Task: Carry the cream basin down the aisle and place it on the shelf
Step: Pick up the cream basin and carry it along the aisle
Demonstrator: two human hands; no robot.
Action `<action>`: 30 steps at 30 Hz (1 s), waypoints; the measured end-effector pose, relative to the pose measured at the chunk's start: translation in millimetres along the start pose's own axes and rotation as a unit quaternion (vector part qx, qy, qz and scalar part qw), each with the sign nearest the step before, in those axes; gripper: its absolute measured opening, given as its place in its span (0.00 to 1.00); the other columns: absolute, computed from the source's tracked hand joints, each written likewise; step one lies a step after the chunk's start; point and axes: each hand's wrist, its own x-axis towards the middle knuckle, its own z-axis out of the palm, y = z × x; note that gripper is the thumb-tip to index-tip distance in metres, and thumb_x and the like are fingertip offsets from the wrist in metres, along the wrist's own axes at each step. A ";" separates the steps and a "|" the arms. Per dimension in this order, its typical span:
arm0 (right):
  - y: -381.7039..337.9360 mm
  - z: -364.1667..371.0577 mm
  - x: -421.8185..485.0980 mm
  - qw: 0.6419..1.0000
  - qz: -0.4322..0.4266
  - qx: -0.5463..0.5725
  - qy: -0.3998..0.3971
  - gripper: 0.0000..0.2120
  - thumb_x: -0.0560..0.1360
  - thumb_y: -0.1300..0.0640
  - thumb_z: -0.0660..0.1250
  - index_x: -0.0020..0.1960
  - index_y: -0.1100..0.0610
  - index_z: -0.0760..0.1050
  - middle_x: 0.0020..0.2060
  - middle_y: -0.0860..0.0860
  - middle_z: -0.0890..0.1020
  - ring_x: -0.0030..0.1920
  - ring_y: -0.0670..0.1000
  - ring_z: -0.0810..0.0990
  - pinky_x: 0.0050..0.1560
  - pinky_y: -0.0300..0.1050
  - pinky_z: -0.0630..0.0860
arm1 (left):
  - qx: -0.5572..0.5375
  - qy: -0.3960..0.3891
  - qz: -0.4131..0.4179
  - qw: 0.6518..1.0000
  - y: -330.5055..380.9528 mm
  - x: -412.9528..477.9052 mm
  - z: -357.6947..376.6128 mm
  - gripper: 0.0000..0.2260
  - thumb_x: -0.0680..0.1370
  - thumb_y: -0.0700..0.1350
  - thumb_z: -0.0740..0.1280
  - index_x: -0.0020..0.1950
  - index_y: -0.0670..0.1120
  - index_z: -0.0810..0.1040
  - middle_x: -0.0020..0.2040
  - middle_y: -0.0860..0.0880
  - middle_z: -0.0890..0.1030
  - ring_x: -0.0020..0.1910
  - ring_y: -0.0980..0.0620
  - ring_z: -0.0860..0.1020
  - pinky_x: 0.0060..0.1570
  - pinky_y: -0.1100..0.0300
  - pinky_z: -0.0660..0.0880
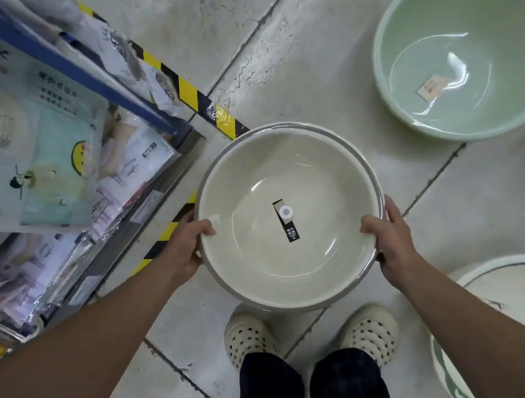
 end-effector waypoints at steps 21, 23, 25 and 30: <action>81.9 -280.9 -255.1 0.891 -0.021 0.382 0.244 0.30 0.70 0.67 0.65 0.63 0.38 0.78 0.53 0.49 0.85 0.48 0.54 0.83 0.46 0.51 0.79 | 0.420 -0.260 0.056 0.868 31.6 -214.2 340.9 0.45 0.55 0.43 0.70 0.73 0.52 0.67 0.57 0.41 0.80 0.50 0.39 0.79 0.43 0.46 0.77; 111.6 -294.6 -268.0 0.868 -0.012 0.418 0.267 0.29 0.68 0.66 0.65 0.62 0.38 0.80 0.54 0.50 0.85 0.50 0.55 0.82 0.50 0.53 0.79 | 0.450 -0.283 0.060 0.844 8.5 -230.2 370.2 0.43 0.56 0.42 0.70 0.72 0.51 0.68 0.58 0.42 0.80 0.50 0.40 0.80 0.38 0.50 0.79; 139.0 -305.8 -276.4 0.852 0.000 0.441 0.282 0.29 0.64 0.62 0.66 0.59 0.38 0.80 0.54 0.52 0.85 0.53 0.57 0.82 0.52 0.56 0.78 | 0.478 -0.296 0.060 0.825 -15.9 -240.1 392.2 0.42 0.57 0.43 0.70 0.72 0.52 0.69 0.60 0.42 0.81 0.51 0.41 0.80 0.36 0.51 0.79; 196.8 -330.6 -280.7 0.820 0.034 0.485 0.301 0.31 0.59 0.60 0.66 0.58 0.39 0.81 0.54 0.53 0.84 0.53 0.60 0.81 0.50 0.57 0.78 | 0.524 -0.296 0.046 0.797 -75.3 -261.3 422.4 0.35 0.61 0.41 0.67 0.69 0.53 0.70 0.56 0.45 0.81 0.50 0.43 0.80 0.40 0.51 0.79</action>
